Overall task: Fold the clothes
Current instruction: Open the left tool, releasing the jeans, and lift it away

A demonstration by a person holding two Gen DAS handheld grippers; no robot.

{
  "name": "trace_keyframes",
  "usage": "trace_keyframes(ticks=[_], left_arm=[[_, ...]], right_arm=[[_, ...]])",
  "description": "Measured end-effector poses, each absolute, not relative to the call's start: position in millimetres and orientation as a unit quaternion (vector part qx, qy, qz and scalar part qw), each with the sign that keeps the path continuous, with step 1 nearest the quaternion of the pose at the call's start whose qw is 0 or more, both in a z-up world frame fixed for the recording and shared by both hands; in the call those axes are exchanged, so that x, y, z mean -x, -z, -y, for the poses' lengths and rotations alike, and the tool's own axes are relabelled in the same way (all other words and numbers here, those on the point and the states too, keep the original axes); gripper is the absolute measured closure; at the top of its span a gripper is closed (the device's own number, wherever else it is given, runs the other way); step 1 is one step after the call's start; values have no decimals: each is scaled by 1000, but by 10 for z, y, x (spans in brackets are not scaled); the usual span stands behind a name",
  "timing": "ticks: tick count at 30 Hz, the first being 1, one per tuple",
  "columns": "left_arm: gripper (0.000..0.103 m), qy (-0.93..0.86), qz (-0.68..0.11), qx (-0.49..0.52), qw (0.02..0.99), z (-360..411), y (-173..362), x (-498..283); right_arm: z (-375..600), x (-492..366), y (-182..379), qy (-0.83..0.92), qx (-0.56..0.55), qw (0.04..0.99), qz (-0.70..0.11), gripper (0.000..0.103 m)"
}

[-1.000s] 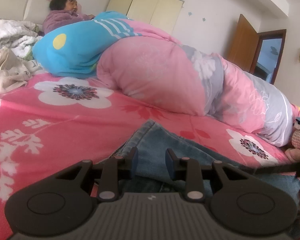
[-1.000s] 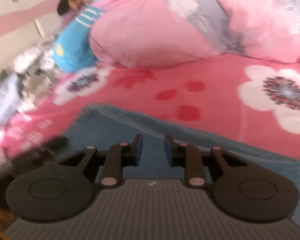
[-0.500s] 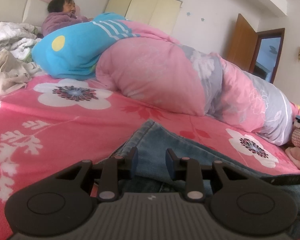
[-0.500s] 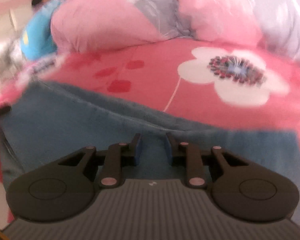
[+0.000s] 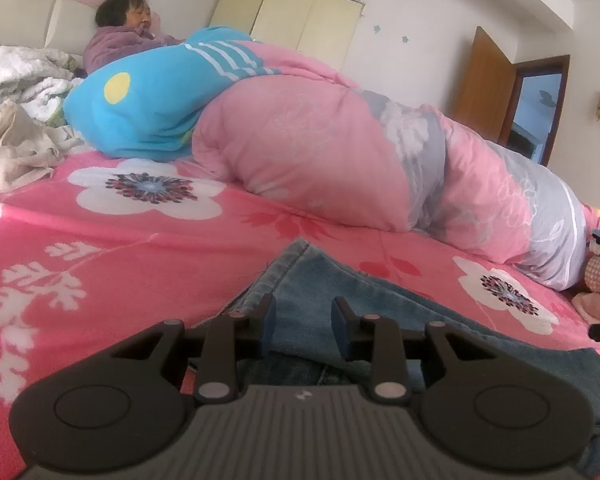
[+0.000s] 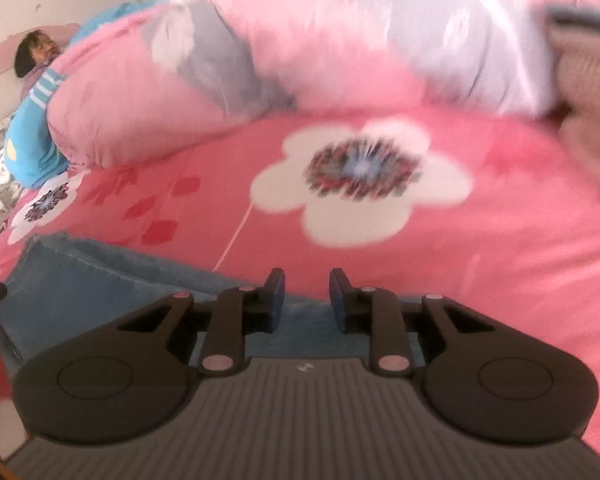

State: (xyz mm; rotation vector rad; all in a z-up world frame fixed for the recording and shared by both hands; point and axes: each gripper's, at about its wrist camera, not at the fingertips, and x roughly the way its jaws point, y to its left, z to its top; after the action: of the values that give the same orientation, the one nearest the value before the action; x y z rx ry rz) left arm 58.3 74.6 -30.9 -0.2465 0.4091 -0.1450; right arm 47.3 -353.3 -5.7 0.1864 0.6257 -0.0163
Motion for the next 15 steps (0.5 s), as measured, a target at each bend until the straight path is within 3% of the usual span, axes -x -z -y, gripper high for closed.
trace_keyframes(ticks=[6, 8, 12, 15], left_arm=[[69, 64, -188, 112, 974, -730, 238, -532], [55, 48, -158, 91, 982, -680, 116, -427], [49, 87, -120, 80, 986, -487, -152, -258], [45, 145, -153, 54, 976, -161, -129, -289]], right_arm=[[3855, -264, 415, -1, -105, 943, -316, 84], [3887, -214, 387, -3, -109, 945, -308, 84], [3791, -94, 108, -37, -88, 955, -282, 83], [3687, 72, 11, -102, -79, 958, -255, 83]])
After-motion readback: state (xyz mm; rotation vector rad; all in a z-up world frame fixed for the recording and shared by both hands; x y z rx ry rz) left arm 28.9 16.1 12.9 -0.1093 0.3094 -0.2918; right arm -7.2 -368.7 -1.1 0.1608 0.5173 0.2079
